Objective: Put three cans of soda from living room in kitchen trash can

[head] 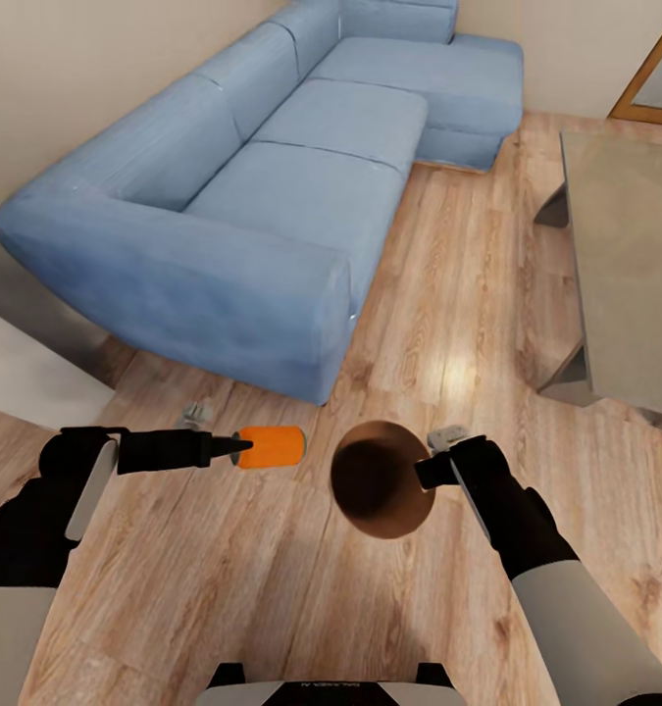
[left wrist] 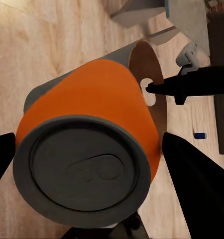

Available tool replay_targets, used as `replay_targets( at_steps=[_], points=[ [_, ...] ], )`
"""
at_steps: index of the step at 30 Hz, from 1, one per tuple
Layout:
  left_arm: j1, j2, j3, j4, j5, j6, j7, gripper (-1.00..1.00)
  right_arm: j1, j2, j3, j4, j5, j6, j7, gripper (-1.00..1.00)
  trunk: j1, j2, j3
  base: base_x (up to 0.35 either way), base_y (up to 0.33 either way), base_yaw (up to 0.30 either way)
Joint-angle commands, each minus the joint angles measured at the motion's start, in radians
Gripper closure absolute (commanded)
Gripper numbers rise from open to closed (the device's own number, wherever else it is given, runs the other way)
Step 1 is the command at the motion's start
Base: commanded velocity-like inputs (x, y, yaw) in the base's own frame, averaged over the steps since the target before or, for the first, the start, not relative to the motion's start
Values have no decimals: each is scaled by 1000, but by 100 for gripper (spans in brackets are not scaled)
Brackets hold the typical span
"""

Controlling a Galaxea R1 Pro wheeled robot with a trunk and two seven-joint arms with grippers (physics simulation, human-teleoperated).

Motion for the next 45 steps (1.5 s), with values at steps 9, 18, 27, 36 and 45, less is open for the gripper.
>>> replay_targets(
  at_steps=[9, 18, 27, 36, 45],
  points=[
    [0, -3, -62, -24, 68, 0, -3, 100, -1, 27, 0, 54, -24, 2, -71, 100, -35, 63, 43, 0, 0, 0],
    [-1, -29, -112, -28, 97, 0, -3, 100, -2, 51, 1, 88, -25, 2, -87, 100, -69, 126, 85, 0, 0, 0],
    [-1, -77, -163, -28, 94, 0, 6, 100, -2, 66, 16, 90, -25, 2, -111, 100, -104, 189, 127, 0, 0, 0],
    [0, -121, -183, -20, 91, 0, 102, 100, -2, 73, 21, 89, -25, 2, -115, 100, -115, 210, 149, 0, 0, 0],
    [0, -205, -258, -14, 91, 0, 334, 100, -2, 106, 38, 86, -23, 2, -116, 100, -115, 210, 150, 0, 0, 0]
  ],
)
